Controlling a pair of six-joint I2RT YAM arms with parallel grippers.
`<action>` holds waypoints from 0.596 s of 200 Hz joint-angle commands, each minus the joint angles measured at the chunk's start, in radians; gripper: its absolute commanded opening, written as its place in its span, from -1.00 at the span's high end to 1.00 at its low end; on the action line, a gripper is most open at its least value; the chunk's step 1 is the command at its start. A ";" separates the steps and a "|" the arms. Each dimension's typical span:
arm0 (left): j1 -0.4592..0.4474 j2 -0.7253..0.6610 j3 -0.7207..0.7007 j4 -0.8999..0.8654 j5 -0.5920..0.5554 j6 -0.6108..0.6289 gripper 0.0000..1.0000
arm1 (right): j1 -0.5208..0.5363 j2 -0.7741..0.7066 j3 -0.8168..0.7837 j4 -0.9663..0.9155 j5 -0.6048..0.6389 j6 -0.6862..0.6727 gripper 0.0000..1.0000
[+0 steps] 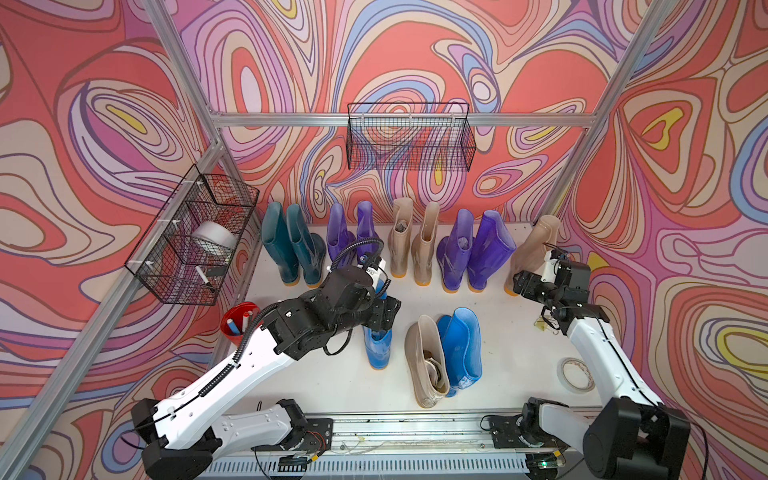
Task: Match and arrange rain boots in pairs
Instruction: Place the rain boot at the corner of the board.
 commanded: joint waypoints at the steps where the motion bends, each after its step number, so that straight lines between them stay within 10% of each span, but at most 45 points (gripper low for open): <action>1: 0.007 -0.024 -0.020 0.013 0.002 -0.006 -0.56 | 0.001 0.072 -0.025 0.146 0.100 0.058 -0.72; 119: 0.007 -0.025 -0.027 0.006 -0.026 -0.012 -0.56 | 0.000 0.300 0.031 0.371 0.132 0.038 -0.42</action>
